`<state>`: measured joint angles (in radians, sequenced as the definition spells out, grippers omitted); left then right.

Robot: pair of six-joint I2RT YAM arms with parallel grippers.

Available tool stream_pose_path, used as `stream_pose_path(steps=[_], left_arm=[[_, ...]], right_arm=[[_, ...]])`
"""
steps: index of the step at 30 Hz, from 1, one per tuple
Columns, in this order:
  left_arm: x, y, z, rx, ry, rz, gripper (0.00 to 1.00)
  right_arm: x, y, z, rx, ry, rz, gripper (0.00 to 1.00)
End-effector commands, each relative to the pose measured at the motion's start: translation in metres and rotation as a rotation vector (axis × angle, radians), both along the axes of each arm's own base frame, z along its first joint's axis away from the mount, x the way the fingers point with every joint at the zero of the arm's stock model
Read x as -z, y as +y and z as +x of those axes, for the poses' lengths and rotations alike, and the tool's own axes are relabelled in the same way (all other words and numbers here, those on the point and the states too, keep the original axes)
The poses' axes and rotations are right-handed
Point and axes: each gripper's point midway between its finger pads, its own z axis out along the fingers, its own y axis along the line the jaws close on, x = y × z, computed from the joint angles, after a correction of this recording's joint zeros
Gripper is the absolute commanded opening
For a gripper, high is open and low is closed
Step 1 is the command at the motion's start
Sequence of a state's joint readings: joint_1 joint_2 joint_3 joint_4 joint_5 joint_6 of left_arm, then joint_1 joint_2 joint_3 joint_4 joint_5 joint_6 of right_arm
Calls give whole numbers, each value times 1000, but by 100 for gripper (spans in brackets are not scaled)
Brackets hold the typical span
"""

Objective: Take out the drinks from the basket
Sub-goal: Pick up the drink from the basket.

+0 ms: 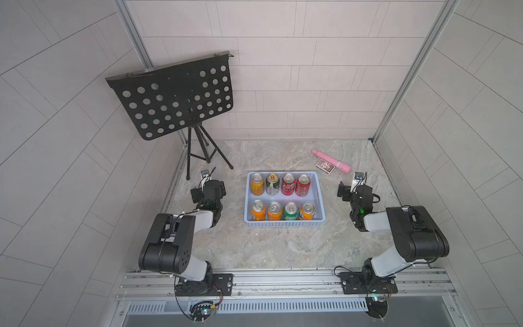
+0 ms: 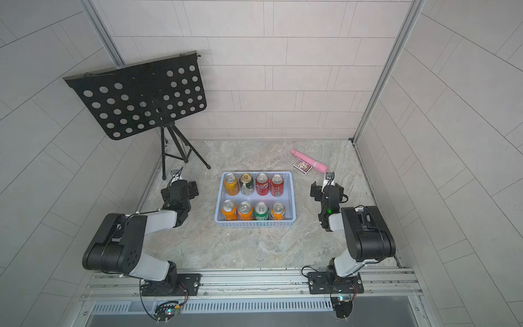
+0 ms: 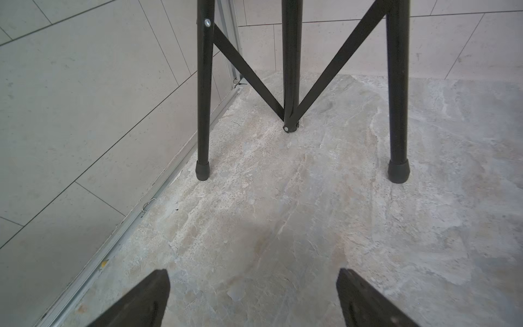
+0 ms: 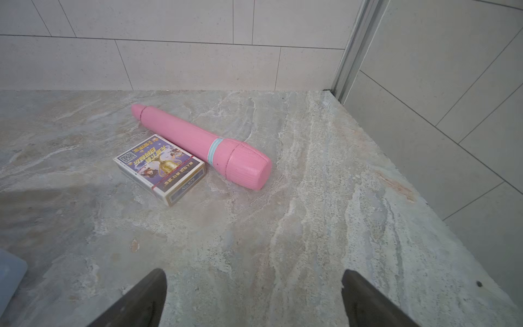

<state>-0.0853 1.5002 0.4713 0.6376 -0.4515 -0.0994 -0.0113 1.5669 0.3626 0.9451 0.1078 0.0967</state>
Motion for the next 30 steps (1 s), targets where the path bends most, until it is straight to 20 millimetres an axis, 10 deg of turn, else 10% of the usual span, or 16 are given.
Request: stream_pose_path(steps=[1, 30], left_arm=[[-5, 2, 3, -7, -14, -2, 100], [-25, 6, 3, -38, -36, 21, 94]], right_arm=[[-2, 4, 2, -17, 2, -5, 100], [-10, 5, 1, -24, -8, -8, 100]])
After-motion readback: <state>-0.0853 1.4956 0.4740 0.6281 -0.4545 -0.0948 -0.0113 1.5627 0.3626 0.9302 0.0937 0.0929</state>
